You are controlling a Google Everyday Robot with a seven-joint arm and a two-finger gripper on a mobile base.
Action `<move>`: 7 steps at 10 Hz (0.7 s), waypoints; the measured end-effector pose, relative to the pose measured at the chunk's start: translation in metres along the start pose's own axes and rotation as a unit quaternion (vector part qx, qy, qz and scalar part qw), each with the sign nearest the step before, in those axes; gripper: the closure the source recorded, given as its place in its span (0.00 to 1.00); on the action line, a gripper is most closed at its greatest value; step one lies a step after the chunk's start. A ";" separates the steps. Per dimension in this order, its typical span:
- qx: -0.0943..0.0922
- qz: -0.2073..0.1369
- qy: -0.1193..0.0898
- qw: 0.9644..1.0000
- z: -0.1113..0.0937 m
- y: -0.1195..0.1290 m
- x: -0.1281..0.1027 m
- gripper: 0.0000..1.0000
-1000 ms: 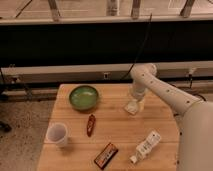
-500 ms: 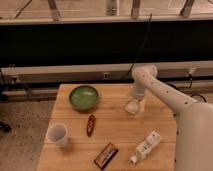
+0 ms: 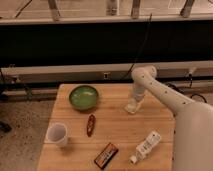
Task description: Wipe the white sponge on the table
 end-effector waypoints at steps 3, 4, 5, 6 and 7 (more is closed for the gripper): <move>-0.003 0.005 0.001 1.000 -0.002 0.003 0.002 0.97; -0.003 0.011 0.003 1.000 -0.003 0.004 0.005 0.97; -0.006 0.019 0.008 1.000 -0.003 0.008 0.011 0.97; -0.013 0.028 0.014 0.999 -0.003 0.014 0.017 0.97; -0.018 0.033 0.017 0.999 -0.003 0.016 0.020 0.97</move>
